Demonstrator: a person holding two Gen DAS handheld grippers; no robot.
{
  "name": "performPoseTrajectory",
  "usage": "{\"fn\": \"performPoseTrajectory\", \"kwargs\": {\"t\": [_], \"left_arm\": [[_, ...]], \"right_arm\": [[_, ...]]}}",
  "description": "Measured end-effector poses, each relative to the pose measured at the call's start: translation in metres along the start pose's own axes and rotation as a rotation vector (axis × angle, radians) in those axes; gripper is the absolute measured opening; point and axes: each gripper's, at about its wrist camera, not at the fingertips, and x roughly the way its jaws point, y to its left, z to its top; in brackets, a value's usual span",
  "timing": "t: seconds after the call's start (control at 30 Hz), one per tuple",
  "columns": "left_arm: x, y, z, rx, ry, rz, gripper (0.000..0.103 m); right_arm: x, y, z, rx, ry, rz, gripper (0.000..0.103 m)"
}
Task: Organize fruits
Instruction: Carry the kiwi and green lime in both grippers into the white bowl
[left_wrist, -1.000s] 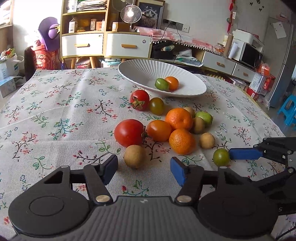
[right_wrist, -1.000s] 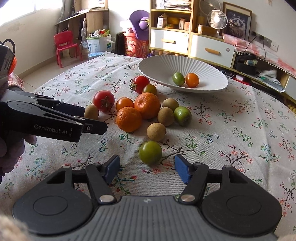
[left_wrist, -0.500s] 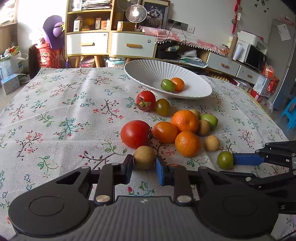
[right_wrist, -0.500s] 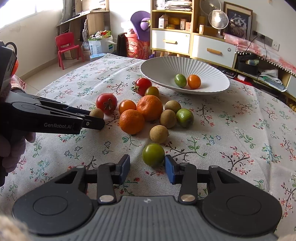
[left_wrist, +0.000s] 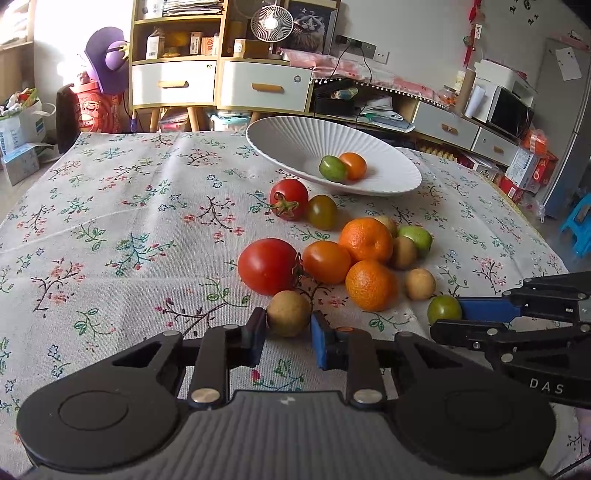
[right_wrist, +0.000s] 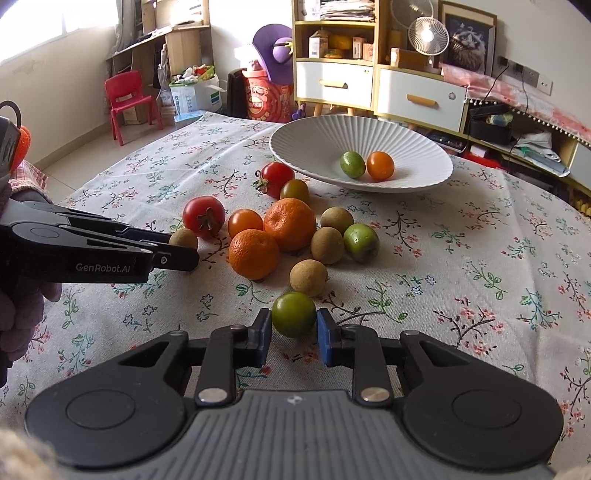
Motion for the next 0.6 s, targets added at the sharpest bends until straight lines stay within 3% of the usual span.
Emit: {"fn": "performPoseTrajectory", "kwargs": {"t": [0.2, 0.6], "left_arm": [[-0.008, -0.003, 0.000, -0.006, 0.017, -0.030, 0.019], [-0.022, -0.015, 0.017, 0.010, -0.023, -0.066, 0.019]], "right_arm": [[-0.007, -0.003, 0.007, 0.022, -0.015, 0.021, 0.023], [-0.019, -0.012, 0.030, 0.072, -0.079, 0.011, 0.023]]}}
